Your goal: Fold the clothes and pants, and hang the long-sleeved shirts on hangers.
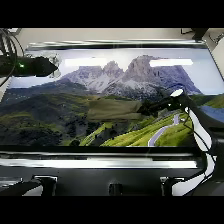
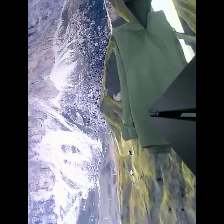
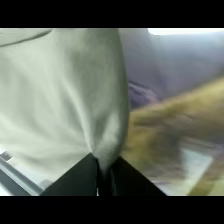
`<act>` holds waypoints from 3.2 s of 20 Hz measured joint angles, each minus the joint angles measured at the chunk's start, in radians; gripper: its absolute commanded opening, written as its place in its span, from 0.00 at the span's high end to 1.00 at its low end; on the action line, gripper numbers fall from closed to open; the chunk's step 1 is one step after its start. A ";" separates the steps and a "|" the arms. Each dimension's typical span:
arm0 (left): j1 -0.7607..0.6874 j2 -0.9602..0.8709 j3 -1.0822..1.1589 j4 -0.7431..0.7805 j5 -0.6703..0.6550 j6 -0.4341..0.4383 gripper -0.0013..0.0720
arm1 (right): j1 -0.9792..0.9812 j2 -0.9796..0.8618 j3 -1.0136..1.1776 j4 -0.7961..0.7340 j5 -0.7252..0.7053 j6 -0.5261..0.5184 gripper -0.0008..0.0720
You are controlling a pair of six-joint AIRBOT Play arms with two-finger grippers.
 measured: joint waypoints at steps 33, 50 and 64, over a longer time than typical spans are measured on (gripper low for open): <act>0.000 -0.005 0.000 -0.001 0.001 0.048 0.96 | -1.152 0.531 0.287 -0.612 0.626 0.357 0.94; -0.006 -0.008 0.072 0.066 0.192 0.041 0.96 | -1.001 0.586 0.207 -0.482 0.130 0.148 0.04; -0.056 -0.079 -0.302 0.432 -0.100 -0.267 0.00 | 0.018 0.342 0.235 -0.588 0.248 0.326 0.05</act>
